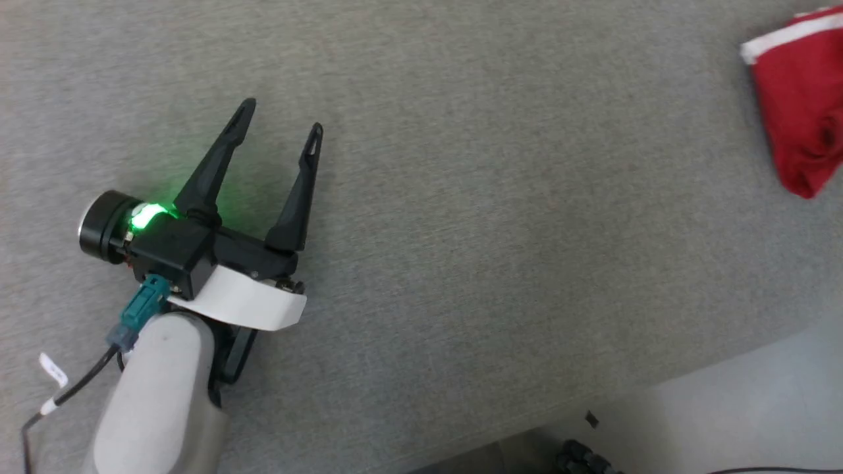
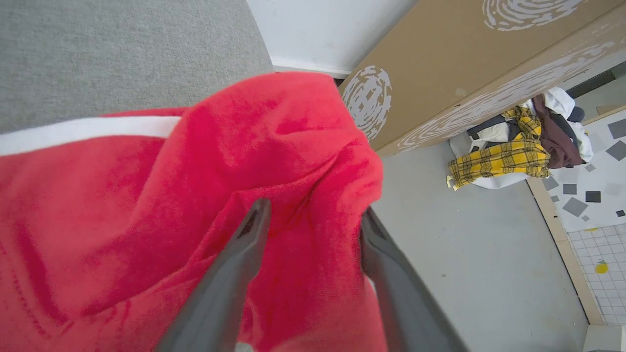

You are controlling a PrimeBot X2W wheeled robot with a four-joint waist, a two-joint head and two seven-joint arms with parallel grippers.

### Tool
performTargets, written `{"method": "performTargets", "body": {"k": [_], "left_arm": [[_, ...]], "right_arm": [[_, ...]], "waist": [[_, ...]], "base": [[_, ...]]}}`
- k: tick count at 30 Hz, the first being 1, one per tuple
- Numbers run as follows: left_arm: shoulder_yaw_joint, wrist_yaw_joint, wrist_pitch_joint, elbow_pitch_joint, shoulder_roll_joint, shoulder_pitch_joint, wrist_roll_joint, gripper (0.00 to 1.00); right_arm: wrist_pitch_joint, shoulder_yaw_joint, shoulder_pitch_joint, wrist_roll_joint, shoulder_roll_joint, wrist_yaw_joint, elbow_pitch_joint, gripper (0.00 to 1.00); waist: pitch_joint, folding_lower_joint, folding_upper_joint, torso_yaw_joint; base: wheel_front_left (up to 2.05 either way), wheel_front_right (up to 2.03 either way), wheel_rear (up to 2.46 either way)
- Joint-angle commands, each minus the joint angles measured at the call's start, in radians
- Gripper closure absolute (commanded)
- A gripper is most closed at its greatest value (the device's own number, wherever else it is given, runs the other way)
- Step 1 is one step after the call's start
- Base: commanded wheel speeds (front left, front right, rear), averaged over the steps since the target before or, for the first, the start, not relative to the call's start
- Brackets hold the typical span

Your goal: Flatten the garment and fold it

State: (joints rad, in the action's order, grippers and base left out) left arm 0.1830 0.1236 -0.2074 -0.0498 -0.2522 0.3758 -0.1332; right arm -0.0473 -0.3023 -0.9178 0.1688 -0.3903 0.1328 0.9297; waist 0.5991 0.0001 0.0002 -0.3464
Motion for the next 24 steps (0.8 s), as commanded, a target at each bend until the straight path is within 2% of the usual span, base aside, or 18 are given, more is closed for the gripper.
{"method": "performTargets", "body": {"k": [1, 6, 11, 17, 24], "left_arm": [[-0.002, -0.003, -0.007, 0.013, 0.000, -0.001, -0.006, 0.00], [0.005, -0.018, -0.040, 0.060, 0.041, -0.010, -0.020, 0.00], [0.000, -0.023, -0.053, 0.120, 0.094, -0.041, -0.053, 0.00], [-0.053, -0.038, -0.054, 0.118, 0.138, -0.094, -0.068, 0.00], [-0.080, -0.034, -0.054, 0.151, 0.178, -0.147, -0.080, 0.00]], "right_arm": [[0.015, -0.017, -0.009, 0.018, -0.005, -0.002, -0.001, 0.00], [0.072, -0.101, 0.028, 0.048, -0.006, -0.002, -0.021, 0.00], [0.165, -0.112, 0.102, -0.015, 0.007, -0.002, -0.071, 0.00], [0.255, -0.012, 0.232, -0.163, 0.050, -0.002, -0.219, 0.00], [0.279, 0.087, 0.439, -0.307, 0.101, -0.002, -0.466, 0.00]], "waist": [[-0.023, -0.0001, -0.0002, 0.022], [-0.110, -0.0001, -0.0002, 0.070], [-0.227, -0.0001, -0.0002, 0.137], [-0.341, -0.0001, -0.0002, 0.208], [-0.444, -0.0001, -0.0002, 0.285]], "base": [[0.00, 0.00, 0.00], [0.00, 0.00, 0.00], [0.00, 0.00, 0.00], [0.00, 0.00, 0.00], [0.00, 0.00, 0.00]]}}
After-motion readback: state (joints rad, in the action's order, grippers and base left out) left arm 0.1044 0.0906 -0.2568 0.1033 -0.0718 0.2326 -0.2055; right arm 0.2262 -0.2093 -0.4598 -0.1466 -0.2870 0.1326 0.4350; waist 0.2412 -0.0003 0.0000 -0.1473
